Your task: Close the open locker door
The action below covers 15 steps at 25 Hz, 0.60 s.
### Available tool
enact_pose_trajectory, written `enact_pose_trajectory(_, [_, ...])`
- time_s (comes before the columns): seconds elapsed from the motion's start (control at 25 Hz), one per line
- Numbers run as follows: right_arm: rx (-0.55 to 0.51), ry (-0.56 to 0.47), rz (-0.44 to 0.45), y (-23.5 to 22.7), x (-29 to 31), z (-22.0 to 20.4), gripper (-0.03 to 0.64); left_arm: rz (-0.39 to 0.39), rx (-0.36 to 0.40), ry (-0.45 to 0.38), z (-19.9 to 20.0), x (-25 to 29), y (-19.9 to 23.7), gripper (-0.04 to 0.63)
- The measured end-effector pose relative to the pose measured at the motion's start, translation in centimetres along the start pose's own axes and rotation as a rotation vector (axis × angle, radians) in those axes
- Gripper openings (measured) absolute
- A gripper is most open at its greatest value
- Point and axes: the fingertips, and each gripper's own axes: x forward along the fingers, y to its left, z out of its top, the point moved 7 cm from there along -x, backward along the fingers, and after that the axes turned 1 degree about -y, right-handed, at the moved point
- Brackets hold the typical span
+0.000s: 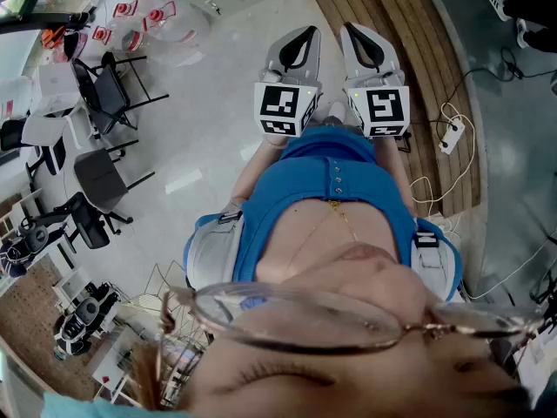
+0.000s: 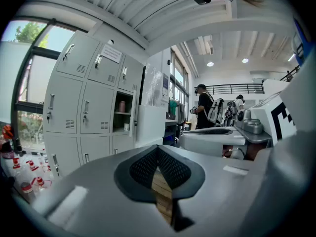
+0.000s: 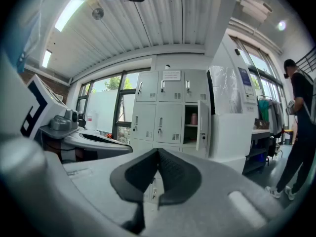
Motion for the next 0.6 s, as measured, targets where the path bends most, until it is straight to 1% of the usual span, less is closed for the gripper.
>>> enact_pose_trajectory(0.12, [0.022, -0.036, -0.012, -1.2, -0.7, -0.4, 0.0, 0.007, -0.017, 0.001, -0.4, 0.4, -0.9, 0.0])
enact_pose_trajectory(0.2, [0.025, -0.038, -0.021, -1.9, -1.3, -0.7, 0.0, 0.012, -0.02, -0.001, -0.6, 0.6, -1.5, 0.0])
enact_pose_trajectory(0.36, [0.041, -0.029, 0.006, -2.8, -1.8, -1.5, 0.0, 0.027, -0.019, -0.008, -0.9, 0.9, -2.5, 0.0])
enact_pose_trajectory(0.6, [0.052, -0.038, 0.014, -3.7, -1.0, -2.0, 0.0, 0.036, -0.027, -0.008, -1.3, 1.7, -2.0, 0.0])
